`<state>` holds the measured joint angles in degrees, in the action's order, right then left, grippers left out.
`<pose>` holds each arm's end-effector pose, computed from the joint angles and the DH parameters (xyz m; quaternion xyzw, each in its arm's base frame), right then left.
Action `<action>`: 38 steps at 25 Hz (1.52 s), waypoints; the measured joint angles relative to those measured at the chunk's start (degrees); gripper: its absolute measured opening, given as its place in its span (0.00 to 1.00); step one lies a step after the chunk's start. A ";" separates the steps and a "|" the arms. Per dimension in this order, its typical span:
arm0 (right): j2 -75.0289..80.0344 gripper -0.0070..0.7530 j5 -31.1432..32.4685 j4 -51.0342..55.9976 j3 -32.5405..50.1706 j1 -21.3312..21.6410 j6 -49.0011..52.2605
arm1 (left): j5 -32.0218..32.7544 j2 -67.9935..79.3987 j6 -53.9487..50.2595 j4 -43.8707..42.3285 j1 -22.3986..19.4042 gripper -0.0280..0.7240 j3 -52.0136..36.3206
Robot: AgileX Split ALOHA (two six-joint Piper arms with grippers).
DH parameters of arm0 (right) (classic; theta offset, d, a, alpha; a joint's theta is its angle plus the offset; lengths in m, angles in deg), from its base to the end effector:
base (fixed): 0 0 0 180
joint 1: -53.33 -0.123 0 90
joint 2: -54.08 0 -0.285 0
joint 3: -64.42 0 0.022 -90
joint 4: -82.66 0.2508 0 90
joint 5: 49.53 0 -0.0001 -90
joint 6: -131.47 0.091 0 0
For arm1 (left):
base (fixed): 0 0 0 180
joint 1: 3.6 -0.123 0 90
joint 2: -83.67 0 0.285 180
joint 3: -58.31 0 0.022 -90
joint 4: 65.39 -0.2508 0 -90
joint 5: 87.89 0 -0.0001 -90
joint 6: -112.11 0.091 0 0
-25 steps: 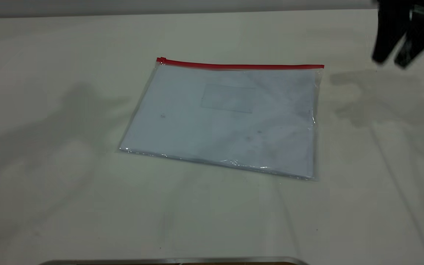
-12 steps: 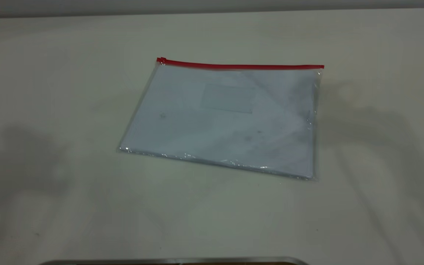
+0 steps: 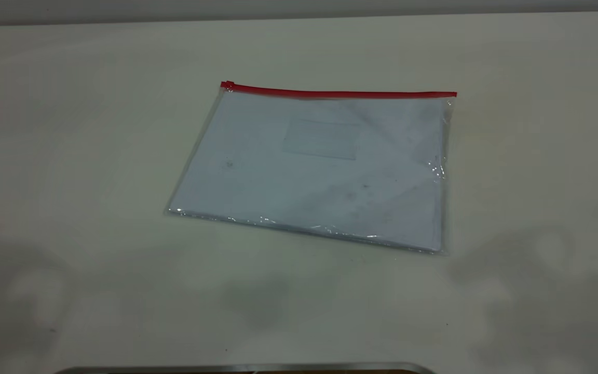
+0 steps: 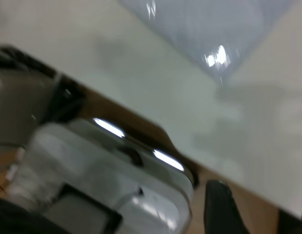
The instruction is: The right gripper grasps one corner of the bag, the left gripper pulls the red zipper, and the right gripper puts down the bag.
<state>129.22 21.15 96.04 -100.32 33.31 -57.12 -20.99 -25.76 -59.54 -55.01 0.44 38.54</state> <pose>0.1880 0.0896 0.3349 -0.2227 0.9542 0.1305 0.1510 0.1897 -0.0285 0.3297 0.0871 0.9726 -0.0811 0.1997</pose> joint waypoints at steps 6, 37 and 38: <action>-10.49 0.58 -0.67 -8.65 16.93 0.00 1.39 | 0.00 -6.31 -2.10 -0.79 0.00 0.55 -18.62; -20.14 0.58 -8.48 -13.74 34.17 0.00 8.98 | -2.15 -59.82 -2.29 -5.33 0.00 0.55 -29.49; -20.14 0.58 -8.48 -13.74 34.17 0.00 8.98 | -2.09 -60.74 -2.29 -5.33 0.00 0.55 -29.49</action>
<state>109.08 12.67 82.30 -66.14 33.31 -48.14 -23.08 -86.49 -61.83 -60.34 0.44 9.05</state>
